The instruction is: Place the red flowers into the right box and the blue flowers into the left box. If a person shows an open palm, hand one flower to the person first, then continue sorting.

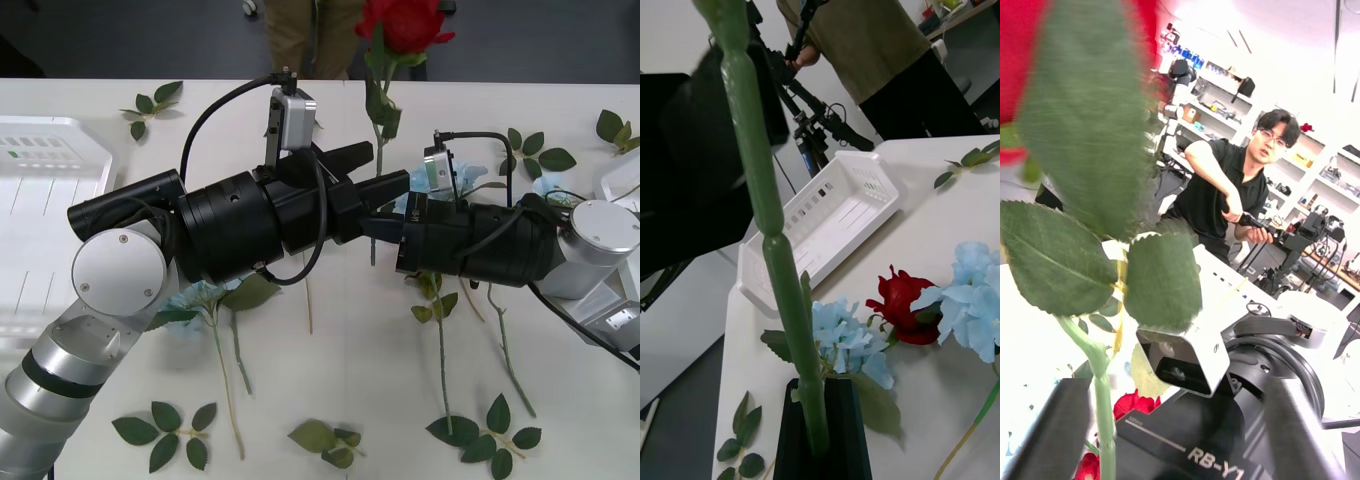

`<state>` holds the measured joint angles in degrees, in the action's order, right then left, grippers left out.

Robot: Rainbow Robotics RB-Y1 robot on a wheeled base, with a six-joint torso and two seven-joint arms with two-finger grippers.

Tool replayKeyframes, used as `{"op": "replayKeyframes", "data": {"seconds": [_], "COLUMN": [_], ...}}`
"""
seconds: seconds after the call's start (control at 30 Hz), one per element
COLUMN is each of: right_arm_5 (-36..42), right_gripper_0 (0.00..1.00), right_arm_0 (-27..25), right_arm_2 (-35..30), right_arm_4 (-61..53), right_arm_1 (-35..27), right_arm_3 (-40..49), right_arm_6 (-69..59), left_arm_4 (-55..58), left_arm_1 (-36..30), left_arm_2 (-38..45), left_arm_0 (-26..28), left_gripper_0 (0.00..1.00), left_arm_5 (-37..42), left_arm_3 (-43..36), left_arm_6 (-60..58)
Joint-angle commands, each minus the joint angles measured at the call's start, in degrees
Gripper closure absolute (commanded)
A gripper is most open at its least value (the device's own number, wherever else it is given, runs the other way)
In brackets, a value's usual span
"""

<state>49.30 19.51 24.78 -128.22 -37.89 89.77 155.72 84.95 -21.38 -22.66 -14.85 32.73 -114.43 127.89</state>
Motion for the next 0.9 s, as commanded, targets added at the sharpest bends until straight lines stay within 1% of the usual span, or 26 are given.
{"op": "replayKeyframes", "data": {"seconds": [0.03,0.17,0.23,0.27,0.4,0.43,0.53,0.6,0.63,0.7,0.73,0.77,0.8,0.83,0.9], "right_arm_5": [-1.0,-1.6,-0.9,-0.5,2.6,3.1,5.9,8.9,9.9,13.6,14.6,16.6,18.0,18.6,21.3], "right_gripper_0": [1.0,1.0,1.0,1.0,1.0,1.0,1.0,1.0,1.0,1.0,1.0,1.0,1.0,1.0,1.0], "right_arm_0": [0.8,-0.3,-0.8,-0.9,-2.9,-3.3,-6.9,-11.4,-12.7,-17.4,-18.6,-20.5,-21.7,-22.1,-24.0], "right_arm_2": [-0.4,-2.4,-4.0,-4.3,-7.6,-8.0,-11.2,-16.1,-17.7,-24.7,-26.8,-30.9,-34.3,-35.9,-41.6], "right_arm_4": [-3.4,-4.8,-7.4,-8.0,-14.1,-15.1,-19.9,-20.8,-20.6,-16.7,-14.7,-10.2,-5.2,-2.6,7.0], "right_arm_1": [-2.7,-7.0,-11.2,-12.0,-21.9,-23.2,-30.5,-35.1,-35.9,-37.9,-38.1,-38.1,-38.0,-37.9,-37.9], "right_arm_3": [0.6,0.6,0.5,0.6,0.6,0.5,0.5,-0.2,-0.7,-3.6,-4.8,-7.0,-8.7,-9.6,-12.0], "right_arm_6": [-0.7,-0.7,-0.7,-0.7,-0.7,-0.7,-0.7,-0.7,-0.7,-0.7,-0.7,-0.7,-0.7,-0.7,-0.9], "left_arm_4": [0.8,0.9,0.9,0.9,0.9,0.9,2.3,4.6,5.0,6.1,6.4,6.7,7.1,7.3,8.0], "left_arm_1": [-1.6,-1.6,-1.6,-1.6,-1.6,-1.6,-1.7,-2.7,-3.1,-4.7,-5.2,-6.5,-7.9,-8.9,-13.0], "left_arm_2": [-0.5,-0.5,-0.5,-0.5,-0.5,-0.5,-0.5,-0.5,-0.5,-0.5,-0.5,-0.4,-0.4,-0.4,0.4], "left_arm_0": [-1.5,-1.4,-1.4,-1.4,-1.4,-1.4,-1.2,-1.3,-1.3,-1.2,-1.3,-1.5,-1.8,-1.9,-2.6], "left_gripper_0": [0.0,0.0,0.0,0.0,0.0,0.0,0.0,0.0,0.0,0.0,0.0,0.0,0.0,0.0,0.0], "left_arm_5": [-0.2,-0.2,-0.2,-0.2,-0.2,-0.2,-0.2,-0.2,-0.2,0.3,0.6,1.2,1.9,2.5,5.6], "left_arm_3": [-1.1,-1.1,-1.1,-1.1,-1.1,-1.0,-0.6,-0.2,-0.1,0.4,0.8,1.4,2.1,2.4,3.8], "left_arm_6": [3.7,3.7,3.7,3.6,3.6,3.5,2.8,2.3,2.1,1.4,1.2,0.8,0.5,0.3,-1.8]}}
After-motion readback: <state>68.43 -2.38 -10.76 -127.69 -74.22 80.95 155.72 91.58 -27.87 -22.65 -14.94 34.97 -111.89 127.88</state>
